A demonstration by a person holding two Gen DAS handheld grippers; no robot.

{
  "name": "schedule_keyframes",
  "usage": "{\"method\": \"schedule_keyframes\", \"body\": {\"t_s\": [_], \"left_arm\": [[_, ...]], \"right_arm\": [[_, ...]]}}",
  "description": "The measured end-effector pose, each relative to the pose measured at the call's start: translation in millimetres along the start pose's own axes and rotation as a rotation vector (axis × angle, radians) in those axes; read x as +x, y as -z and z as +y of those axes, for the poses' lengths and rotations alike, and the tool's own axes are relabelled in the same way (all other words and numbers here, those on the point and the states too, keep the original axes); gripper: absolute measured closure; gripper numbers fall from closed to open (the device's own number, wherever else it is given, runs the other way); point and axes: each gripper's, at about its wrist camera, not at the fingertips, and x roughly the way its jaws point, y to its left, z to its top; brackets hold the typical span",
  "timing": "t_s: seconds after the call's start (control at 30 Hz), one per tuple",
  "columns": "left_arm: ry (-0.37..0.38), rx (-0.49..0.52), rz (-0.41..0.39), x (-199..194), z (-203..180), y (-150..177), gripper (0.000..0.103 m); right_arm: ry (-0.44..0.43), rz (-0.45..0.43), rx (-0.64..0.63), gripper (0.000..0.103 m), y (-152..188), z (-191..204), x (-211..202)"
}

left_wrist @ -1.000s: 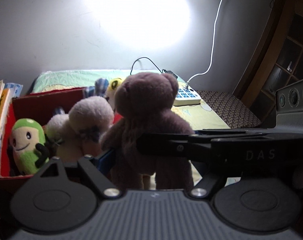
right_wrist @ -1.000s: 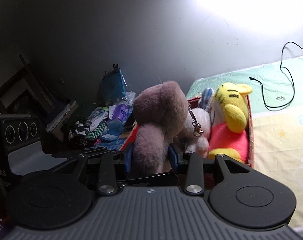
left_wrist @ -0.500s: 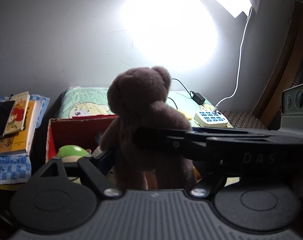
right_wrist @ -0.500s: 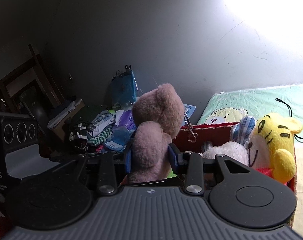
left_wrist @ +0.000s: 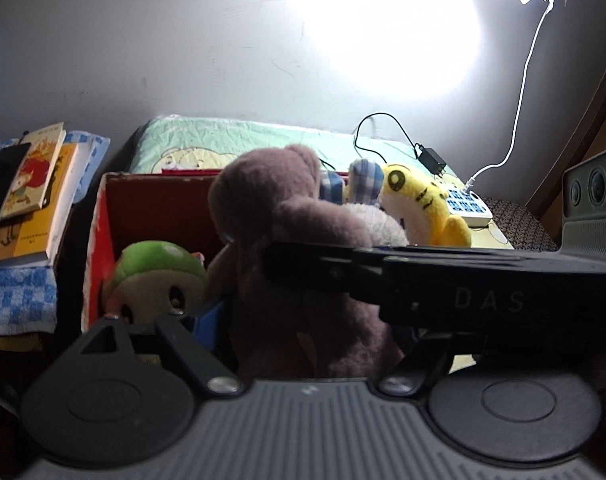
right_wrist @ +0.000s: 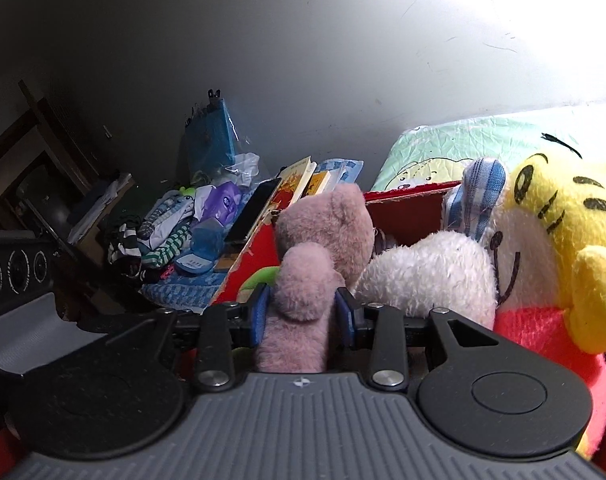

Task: Organize objects
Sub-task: 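Lower the pink teddy bear into the red box and open the right gripper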

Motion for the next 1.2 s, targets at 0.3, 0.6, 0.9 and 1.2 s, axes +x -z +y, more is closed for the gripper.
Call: {"method": "schedule_keyframes", "body": {"t_s": [0.3, 0.6, 0.9, 1.2], "left_arm": [[-0.009, -0.009, 0.033, 19.6, 4.3, -3.8, 0.024], [-0.004, 0.058, 0.047, 14.5, -7.0, 4.4, 0.017], [-0.020, 0.059, 0.034, 0.3, -1.6, 7.4, 0.013], [-0.031, 0.049, 0.030, -9.4, -0.7, 12.6, 0.013]], "right_arm": [[0.020, 0.004, -0.029, 0.066, -2.3, -6.6, 16.2], [-0.001, 0.037, 0.072, 0.063, 7.1, -16.9, 5.5], [-0.024, 0.025, 0.156, 0.066, 9.7, -18.5, -15.8], [0.043, 0.047, 0.157, 0.076, 11.9, -16.5, -1.0]]}}
